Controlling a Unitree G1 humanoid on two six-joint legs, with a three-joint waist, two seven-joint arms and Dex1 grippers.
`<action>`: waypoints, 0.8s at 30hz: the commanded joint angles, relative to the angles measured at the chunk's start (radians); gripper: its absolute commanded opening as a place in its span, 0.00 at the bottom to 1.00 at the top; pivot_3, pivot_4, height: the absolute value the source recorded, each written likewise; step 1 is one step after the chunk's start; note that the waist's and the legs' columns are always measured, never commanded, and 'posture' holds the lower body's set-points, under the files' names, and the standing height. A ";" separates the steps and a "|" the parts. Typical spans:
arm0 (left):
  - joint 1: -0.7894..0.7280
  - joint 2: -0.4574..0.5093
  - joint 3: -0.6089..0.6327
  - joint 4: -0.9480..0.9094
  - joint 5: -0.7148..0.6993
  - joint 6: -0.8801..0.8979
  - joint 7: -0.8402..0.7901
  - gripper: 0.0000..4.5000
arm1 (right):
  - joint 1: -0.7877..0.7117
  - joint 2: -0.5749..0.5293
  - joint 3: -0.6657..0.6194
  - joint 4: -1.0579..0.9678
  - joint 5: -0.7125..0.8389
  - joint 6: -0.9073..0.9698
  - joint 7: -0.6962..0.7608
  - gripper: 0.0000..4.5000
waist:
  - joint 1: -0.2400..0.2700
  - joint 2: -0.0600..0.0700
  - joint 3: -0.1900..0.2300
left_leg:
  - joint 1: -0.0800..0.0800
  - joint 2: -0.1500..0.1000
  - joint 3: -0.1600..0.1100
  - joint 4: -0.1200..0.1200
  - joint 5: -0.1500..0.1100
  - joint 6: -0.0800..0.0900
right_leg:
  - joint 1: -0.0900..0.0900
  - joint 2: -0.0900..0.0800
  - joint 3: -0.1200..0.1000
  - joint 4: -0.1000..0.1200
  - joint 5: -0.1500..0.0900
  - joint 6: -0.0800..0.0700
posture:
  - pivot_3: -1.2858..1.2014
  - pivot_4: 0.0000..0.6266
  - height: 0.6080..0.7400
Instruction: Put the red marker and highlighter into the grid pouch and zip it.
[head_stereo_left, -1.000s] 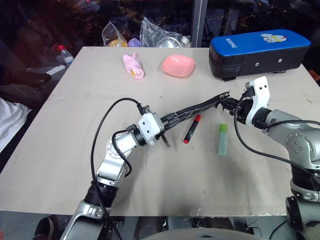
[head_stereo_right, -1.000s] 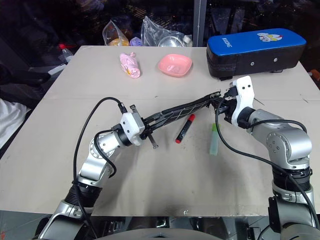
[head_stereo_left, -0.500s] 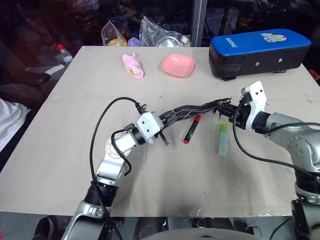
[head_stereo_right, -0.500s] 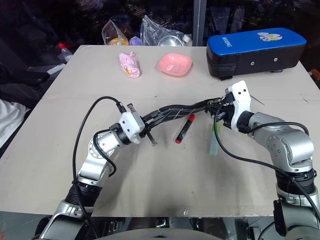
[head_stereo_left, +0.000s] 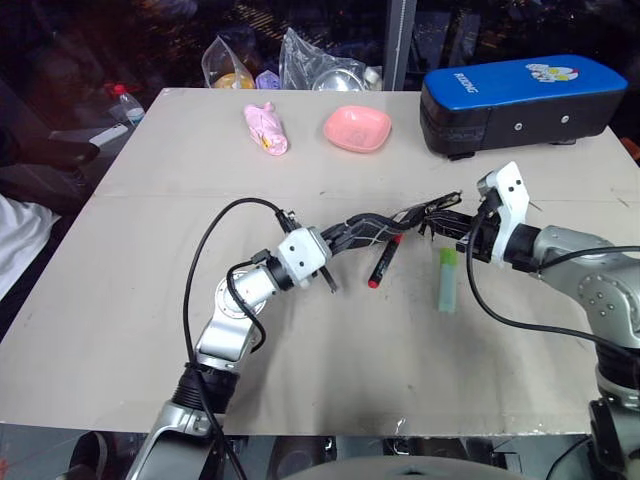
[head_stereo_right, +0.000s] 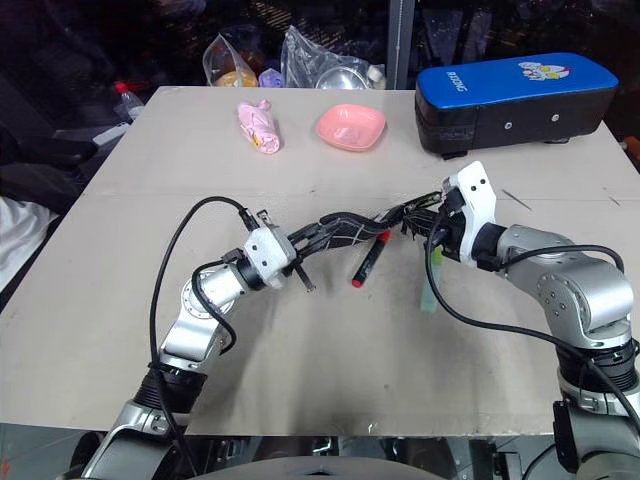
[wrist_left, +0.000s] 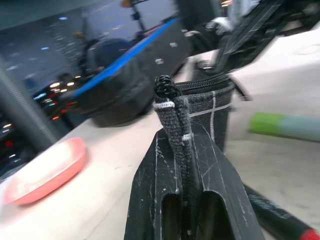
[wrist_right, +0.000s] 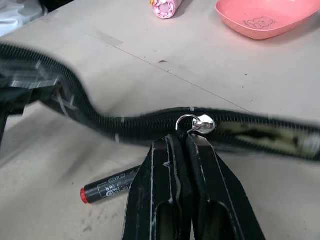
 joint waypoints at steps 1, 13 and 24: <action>-0.026 -0.007 0.038 0.000 0.056 -0.042 0.081 0.00 | -0.011 -0.011 -0.025 -0.048 0.027 -0.003 0.015 0.02 | 0.000 0.000 0.000 | 0.000 0.000 0.000 0.000 0.000 0.000 | 0.000 0.000 0.000 0.000 0.000 0.000 | 0.52 0.24 1.00; -0.023 -0.024 0.001 0.016 0.096 -0.089 0.103 0.00 | -0.057 0.090 0.019 -0.088 0.084 0.045 -0.045 0.02 | 0.000 0.000 0.000 | 0.000 0.000 0.000 0.000 0.000 0.000 | 0.000 0.000 0.000 0.000 0.000 0.000 | 0.52 0.24 1.00; -0.025 -0.016 -0.009 0.013 0.099 -0.108 0.085 0.00 | -0.107 0.134 0.054 -0.050 0.060 0.029 -0.059 0.02 | -0.001 0.000 0.000 | 0.000 0.000 0.000 0.000 0.000 0.000 | 0.000 0.000 0.000 0.000 0.000 0.000 | 0.52 0.24 1.00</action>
